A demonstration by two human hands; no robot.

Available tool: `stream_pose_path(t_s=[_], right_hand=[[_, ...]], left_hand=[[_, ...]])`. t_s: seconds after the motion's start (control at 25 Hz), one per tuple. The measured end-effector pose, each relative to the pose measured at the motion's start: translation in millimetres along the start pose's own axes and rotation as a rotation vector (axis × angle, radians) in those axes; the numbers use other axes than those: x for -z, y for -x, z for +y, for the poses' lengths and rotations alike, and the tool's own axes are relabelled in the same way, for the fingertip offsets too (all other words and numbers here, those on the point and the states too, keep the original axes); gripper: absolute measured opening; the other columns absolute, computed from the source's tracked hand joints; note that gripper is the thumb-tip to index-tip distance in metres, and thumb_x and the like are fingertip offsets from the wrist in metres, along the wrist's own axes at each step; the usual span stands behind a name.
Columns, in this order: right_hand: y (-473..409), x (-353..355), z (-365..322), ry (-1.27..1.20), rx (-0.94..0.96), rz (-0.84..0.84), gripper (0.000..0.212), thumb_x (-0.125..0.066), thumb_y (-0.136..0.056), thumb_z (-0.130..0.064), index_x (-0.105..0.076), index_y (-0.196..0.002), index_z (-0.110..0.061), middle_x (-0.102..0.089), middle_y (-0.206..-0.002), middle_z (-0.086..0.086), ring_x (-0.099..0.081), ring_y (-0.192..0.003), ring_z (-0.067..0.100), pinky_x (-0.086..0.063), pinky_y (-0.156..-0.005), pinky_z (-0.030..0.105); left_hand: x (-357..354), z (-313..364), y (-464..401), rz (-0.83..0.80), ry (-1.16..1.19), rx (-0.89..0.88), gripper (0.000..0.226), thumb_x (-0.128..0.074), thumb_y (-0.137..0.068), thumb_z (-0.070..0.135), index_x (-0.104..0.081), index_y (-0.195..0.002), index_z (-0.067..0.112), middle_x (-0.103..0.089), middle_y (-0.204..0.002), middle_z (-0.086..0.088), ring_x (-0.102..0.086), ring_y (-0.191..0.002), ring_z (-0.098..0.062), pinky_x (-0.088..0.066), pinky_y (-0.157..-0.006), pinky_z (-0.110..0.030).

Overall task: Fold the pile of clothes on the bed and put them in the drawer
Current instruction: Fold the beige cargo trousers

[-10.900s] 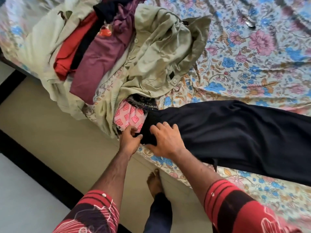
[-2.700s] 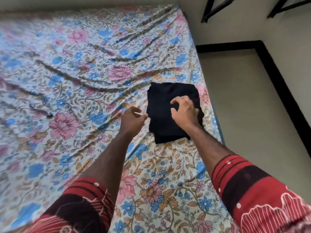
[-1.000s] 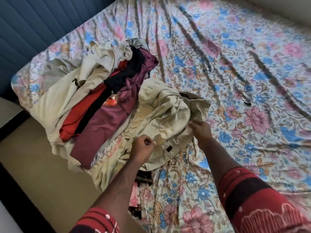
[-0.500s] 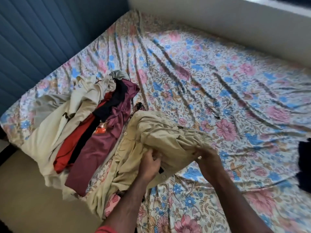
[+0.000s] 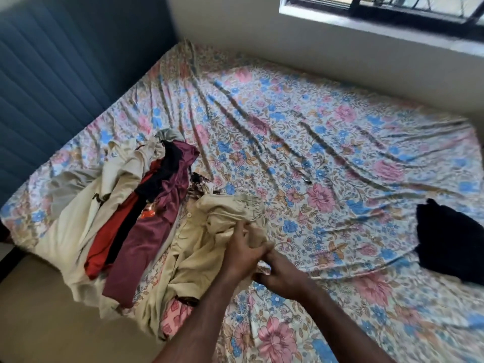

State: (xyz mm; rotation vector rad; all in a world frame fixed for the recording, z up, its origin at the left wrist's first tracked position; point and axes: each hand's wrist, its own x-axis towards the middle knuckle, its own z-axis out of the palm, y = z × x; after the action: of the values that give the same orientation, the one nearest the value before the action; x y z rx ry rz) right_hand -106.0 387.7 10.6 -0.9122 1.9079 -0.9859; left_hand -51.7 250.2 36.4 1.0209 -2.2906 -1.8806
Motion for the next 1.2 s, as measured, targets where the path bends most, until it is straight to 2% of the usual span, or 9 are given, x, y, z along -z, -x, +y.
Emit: stream_pose_path(t_s=[0.08, 0.16, 0.24, 0.36, 0.52, 0.6, 0.76, 1.0, 1.2], right_hand=[[6.7, 8.1, -17.9, -0.09, 0.044, 0.038, 0.044, -0.063, -0.087, -0.011, -0.07, -0.127, -0.029, -0.048, -0.155, -0.005, -0.049, -0.139, 0.011, -0.047, -0.111, 0.037], [6.4, 32.7, -29.7, -0.281, 0.051, 0.326, 0.059, -0.057, -0.084, 0.011, -0.075, -0.102, -0.042, -0.061, -0.145, 0.005, -0.063, -0.127, 0.013, -0.061, -0.09, 0.039], [-5.1, 70.9, -35.1, -0.188, 0.07, 0.462, 0.074, -0.059, -0.08, 0.012, -0.063, -0.118, -0.051, -0.057, -0.147, 0.0, -0.059, -0.131, 0.017, -0.059, -0.077, 0.028], [-16.0, 125.1, -55.8, 0.161, 0.165, 0.243, 0.08, -0.077, -0.077, -0.011, -0.045, -0.138, -0.051, -0.023, -0.166, -0.019, -0.025, -0.154, 0.013, -0.038, -0.109, 0.038], [-14.2, 176.8, -83.6, 0.308, 0.201, 0.144, 0.052, -0.083, -0.07, -0.047, -0.072, -0.119, -0.033, -0.027, -0.164, -0.02, -0.023, -0.154, 0.013, -0.03, -0.119, 0.044], [3.1, 195.5, -93.9, 0.275, 0.096, 0.075, 0.061, -0.084, -0.069, -0.061, -0.073, -0.122, -0.033, -0.043, -0.156, -0.02, -0.04, -0.144, 0.008, -0.039, -0.115, 0.037], [50.7, 236.6, -108.4, -0.031, 0.02, 0.121, 0.03, -0.09, -0.076, -0.021, -0.073, -0.1, -0.026, -0.077, -0.088, -0.017, -0.07, -0.082, -0.002, -0.054, -0.075, 0.022], [113.8, 289.6, -124.6, 0.027, 0.164, 0.639, 0.045, -0.065, -0.086, 0.006, -0.054, -0.106, -0.033, -0.056, -0.077, -0.008, -0.05, -0.066, 0.002, -0.042, -0.059, 0.024], [169.6, 373.9, -210.8, 0.262, 0.394, 0.893, 0.036, -0.05, -0.074, -0.018, -0.061, -0.101, -0.04, -0.066, -0.089, -0.026, -0.056, -0.081, -0.008, -0.044, -0.07, 0.016]], left_hand=[[14.9, 9.3, 5.8, 0.029, 0.055, 0.032, 0.049, -0.076, -0.091, 0.02, -0.055, -0.136, 0.027, -0.071, -0.114, -0.001, -0.073, -0.091, -0.009, -0.062, -0.077, -0.033], [29.7, 31.5, 12.7, 0.017, 0.159, 0.014, 0.036, -0.066, -0.098, 0.015, -0.06, -0.133, 0.022, -0.07, -0.111, 0.001, -0.074, -0.085, -0.004, -0.061, -0.068, -0.026], [45.2, 65.7, 14.2, -0.069, 0.168, -0.115, 0.028, -0.068, -0.096, 0.015, -0.068, -0.124, 0.017, -0.07, -0.117, 0.003, -0.072, -0.093, -0.001, -0.06, -0.074, -0.024], [66.6, 124.2, 10.0, -0.276, -0.005, -0.347, 0.031, -0.065, -0.089, -0.005, -0.075, -0.112, 0.013, -0.073, -0.117, 0.0, -0.07, -0.106, -0.01, -0.058, -0.087, -0.027], [87.4, 192.6, 2.2, -0.37, -0.188, -0.615, 0.028, -0.059, -0.089, -0.011, -0.074, -0.105, 0.006, -0.074, -0.104, 0.0, -0.069, -0.101, -0.01, -0.054, -0.088, -0.028], [88.1, 221.3, 3.8, -0.333, -0.154, -0.668, 0.016, -0.064, -0.091, -0.002, -0.074, -0.103, 0.003, -0.074, -0.101, 0.002, -0.07, -0.099, -0.013, -0.054, -0.085, -0.028], [77.5, 278.4, 11.6, -0.218, -0.013, -0.761, 0.014, -0.061, -0.093, -0.009, -0.072, -0.099, -0.002, -0.074, -0.091, 0.0, -0.07, -0.09, -0.016, -0.054, -0.078, -0.027], [98.0, 380.4, 8.9, 0.106, 0.086, -0.948, 0.033, -0.051, -0.083, -0.02, -0.071, -0.096, 0.002, -0.074, -0.081, 0.01, -0.068, -0.083, -0.008, -0.055, -0.077, -0.026], [126.8, 424.3, -2.2, 0.197, -0.17, -1.005, 0.034, -0.066, -0.084, -0.011, -0.072, -0.092, 0.021, -0.07, -0.078, 0.03, -0.061, -0.079, 0.012, -0.048, -0.079, -0.013]])
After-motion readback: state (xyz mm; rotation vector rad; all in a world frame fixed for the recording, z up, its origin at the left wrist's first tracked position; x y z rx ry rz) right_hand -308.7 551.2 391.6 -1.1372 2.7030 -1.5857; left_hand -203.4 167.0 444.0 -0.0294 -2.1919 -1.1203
